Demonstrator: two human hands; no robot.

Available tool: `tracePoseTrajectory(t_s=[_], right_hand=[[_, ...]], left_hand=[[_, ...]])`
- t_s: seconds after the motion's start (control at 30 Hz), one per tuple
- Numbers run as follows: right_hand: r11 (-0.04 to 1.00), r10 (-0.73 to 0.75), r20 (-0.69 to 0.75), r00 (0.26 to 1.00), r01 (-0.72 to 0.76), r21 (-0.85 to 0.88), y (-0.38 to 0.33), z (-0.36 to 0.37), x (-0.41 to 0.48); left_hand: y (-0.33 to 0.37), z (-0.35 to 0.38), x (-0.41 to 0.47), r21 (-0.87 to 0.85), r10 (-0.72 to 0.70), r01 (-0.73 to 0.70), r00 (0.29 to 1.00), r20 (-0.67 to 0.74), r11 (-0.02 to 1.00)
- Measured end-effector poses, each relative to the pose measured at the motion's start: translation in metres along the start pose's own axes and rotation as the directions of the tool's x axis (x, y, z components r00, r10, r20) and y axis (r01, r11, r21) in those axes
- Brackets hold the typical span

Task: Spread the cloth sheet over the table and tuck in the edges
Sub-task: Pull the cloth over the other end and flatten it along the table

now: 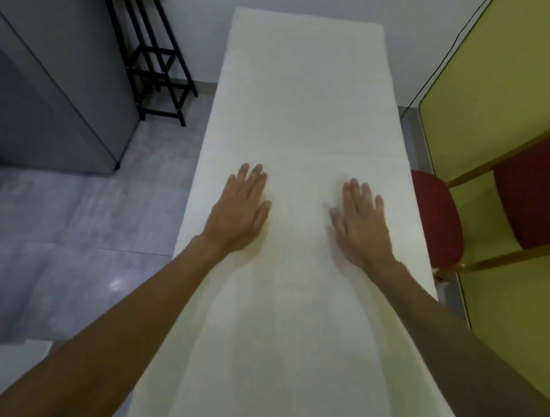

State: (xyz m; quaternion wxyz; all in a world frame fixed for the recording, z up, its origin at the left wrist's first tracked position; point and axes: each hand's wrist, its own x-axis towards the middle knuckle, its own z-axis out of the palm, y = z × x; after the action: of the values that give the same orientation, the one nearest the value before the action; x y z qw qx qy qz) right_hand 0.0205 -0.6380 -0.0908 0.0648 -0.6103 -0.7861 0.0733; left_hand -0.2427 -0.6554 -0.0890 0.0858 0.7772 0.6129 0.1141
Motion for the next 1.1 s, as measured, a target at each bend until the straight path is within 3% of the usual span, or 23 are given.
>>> tracePoseTrajectory(t_s=[0.1, 0.23, 0.33, 0.4, 0.43, 0.47, 0.53, 0.63, 0.7, 0.8, 0.9, 1.03, 1.1], right_hand=[[0.996, -0.091, 0.062, 0.994, 0.09, 0.024, -0.034, 0.017, 0.027], [1.0, -0.031, 0.121, 0.992, 0.031, 0.001, 0.027, 0.025, 0.032], [0.98, 0.187, 0.024, 0.982, -0.184, -0.08, 0.115, 0.012, 0.02], [0.906, 0.424, 0.016, 0.906, -0.424, -0.019, 0.15, -0.009, 0.025], [0.883, 0.47, 0.012, 0.882, -0.47, -0.002, 0.154, -0.018, 0.034], [0.902, 0.433, -0.02, 0.901, -0.433, 0.005, 0.148, -0.021, 0.045], [0.979, 0.203, -0.037, 0.978, -0.204, -0.011, 0.114, -0.016, 0.076], [0.996, -0.09, -0.031, 0.995, 0.091, 0.012, 0.038, 0.01, 0.131], [0.985, -0.173, 0.03, 0.985, 0.172, 0.013, 0.001, 0.023, 0.155], [0.979, -0.193, 0.078, 0.978, 0.197, -0.058, 0.006, 0.041, 0.169], [0.992, -0.109, 0.06, 0.992, 0.112, -0.058, 0.046, 0.037, 0.174], [0.993, 0.095, 0.048, 0.994, -0.091, -0.076, 0.122, 0.02, 0.178], [0.96, 0.272, -0.002, 0.962, -0.272, -0.06, 0.15, 0.011, 0.179]], left_hand=[[0.021, 0.019, 0.023, 0.037, 0.011, -0.016, 0.992, 0.125, 0.999], [-0.044, 0.026, 0.006, 0.113, 0.019, -0.04, 0.984, 0.176, 0.993], [-0.113, 0.01, -0.005, 0.125, -0.188, 0.172, 0.973, 0.135, 0.977], [-0.14, -0.007, 0.0, 0.126, -0.366, 0.355, 0.928, 0.071, 0.926], [-0.14, -0.014, 0.008, 0.13, -0.411, 0.404, 0.911, 0.034, 0.905], [-0.132, -0.018, 0.019, 0.131, -0.396, 0.393, 0.918, 0.003, 0.91], [-0.095, -0.012, 0.053, 0.091, -0.223, 0.223, 0.975, -0.001, 0.971], [-0.019, 0.017, 0.114, 0.023, -0.042, 0.042, 0.999, 0.005, 0.999], [0.009, 0.037, 0.142, 0.009, -0.091, 0.091, 0.996, 0.0, 0.996], [0.003, 0.057, 0.155, 0.036, -0.156, 0.155, 0.987, 0.04, 0.987], [-0.032, 0.052, 0.153, 0.088, -0.175, 0.171, 0.984, 0.037, 0.981], [-0.114, 0.02, 0.134, 0.154, -0.428, 0.416, 0.902, 0.052, 0.896], [-0.145, 0.002, 0.12, 0.205, -0.53, 0.504, 0.843, 0.098, 0.839]])
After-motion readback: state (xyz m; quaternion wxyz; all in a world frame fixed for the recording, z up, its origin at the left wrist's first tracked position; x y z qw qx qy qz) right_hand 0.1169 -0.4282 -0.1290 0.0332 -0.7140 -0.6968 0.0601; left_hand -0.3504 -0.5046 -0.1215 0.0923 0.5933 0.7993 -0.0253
